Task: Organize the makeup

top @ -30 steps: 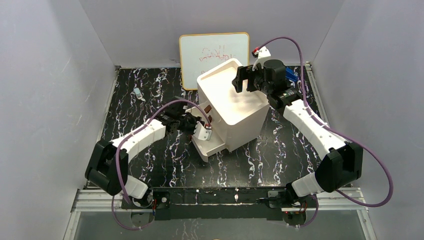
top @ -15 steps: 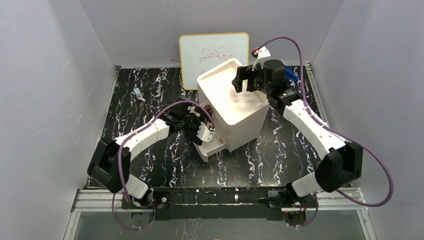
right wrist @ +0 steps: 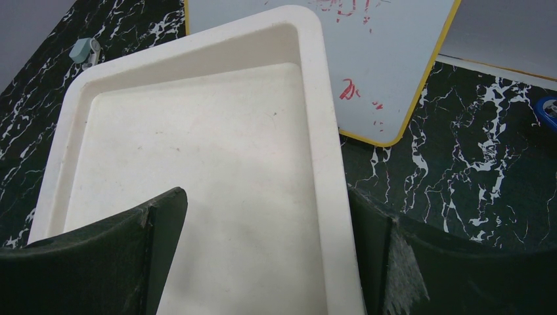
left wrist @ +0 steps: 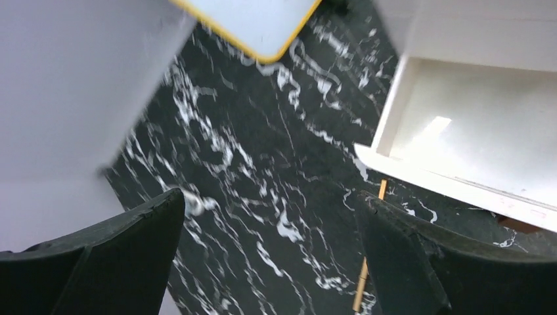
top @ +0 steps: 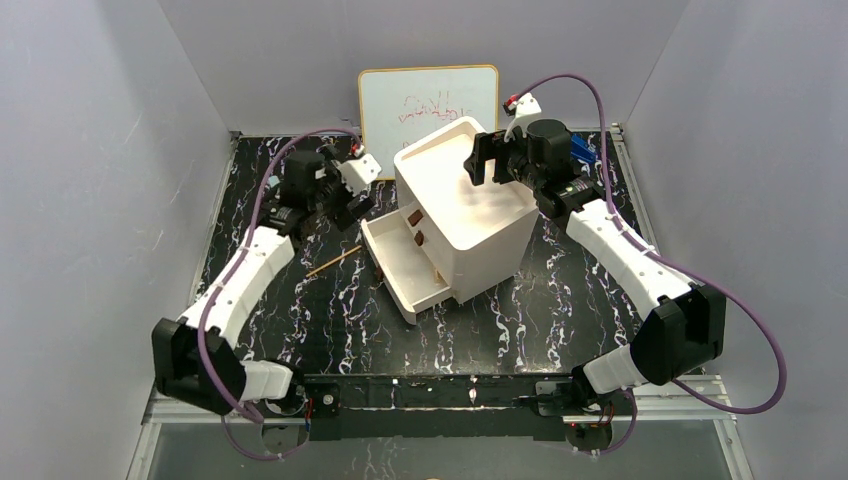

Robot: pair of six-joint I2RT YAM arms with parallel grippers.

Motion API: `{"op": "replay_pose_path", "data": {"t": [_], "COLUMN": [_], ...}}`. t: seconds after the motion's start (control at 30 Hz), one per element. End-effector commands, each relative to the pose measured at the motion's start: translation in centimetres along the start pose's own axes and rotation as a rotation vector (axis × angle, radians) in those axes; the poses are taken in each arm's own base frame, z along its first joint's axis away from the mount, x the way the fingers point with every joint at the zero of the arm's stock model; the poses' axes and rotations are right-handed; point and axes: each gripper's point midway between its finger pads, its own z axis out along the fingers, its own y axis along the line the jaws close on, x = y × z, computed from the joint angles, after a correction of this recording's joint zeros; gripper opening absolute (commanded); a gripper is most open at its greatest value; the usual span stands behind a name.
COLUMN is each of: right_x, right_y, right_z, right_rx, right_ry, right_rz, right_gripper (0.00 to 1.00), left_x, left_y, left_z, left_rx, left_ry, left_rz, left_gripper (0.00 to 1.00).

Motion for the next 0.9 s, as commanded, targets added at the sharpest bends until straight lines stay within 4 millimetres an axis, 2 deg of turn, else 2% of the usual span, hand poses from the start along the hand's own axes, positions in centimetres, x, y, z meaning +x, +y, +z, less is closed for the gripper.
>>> {"op": "replay_pose_path", "data": {"t": [0.0,0.17,0.23,0.4,0.57,0.63,0.67,0.73,0.8,0.87], "right_x": [11.1,11.0,11.2,11.7,11.9,11.8,11.9,11.9,11.9,12.0], "right_y": [3.2,2.9,2.7,2.4,2.3,2.4,2.3,2.4,2.3,2.3], "right_z": [-0.2,-0.6,-0.8,-1.0,-0.8,-0.8,-0.7,-0.7,-0.7,-0.8], "right_rx": [-0.106,-0.093,-0.085,-0.07,-0.068,-0.072,-0.072,-0.073,-0.072,-0.072], "right_ry": [0.36,0.352,0.351,0.356,0.358,0.356,0.357,0.358,0.358,0.358], "right_rz": [0.122,0.114,0.111,0.103,0.102,0.102,0.102,0.101,0.101,0.099], "right_gripper": [0.98,0.98,0.98,0.98,0.98,0.98,0.98,0.98,0.98,0.98], "left_x": [8.0,14.0,15.6,18.1,19.3,19.5,19.5,19.6,19.7,19.8], "left_y": [-3.1,-6.2,-7.8,-11.0,-12.1,-12.6,-13.0,-13.6,-13.9,-13.7], "left_z": [0.9,3.3,3.9,4.4,5.1,5.3,5.4,5.4,5.4,5.4], "left_rx": [0.05,0.113,0.169,0.268,0.311,0.343,0.368,0.409,0.436,0.434], "left_ry": [0.35,0.543,0.588,0.655,0.665,0.666,0.663,0.671,0.687,0.7], "left_rz": [-0.292,-0.503,-0.569,-0.617,-0.634,-0.653,-0.663,-0.675,-0.681,-0.681], "left_gripper": [0.98,0.98,0.98,0.97,0.82,0.66,0.51,0.14,0.01,0.0]}}
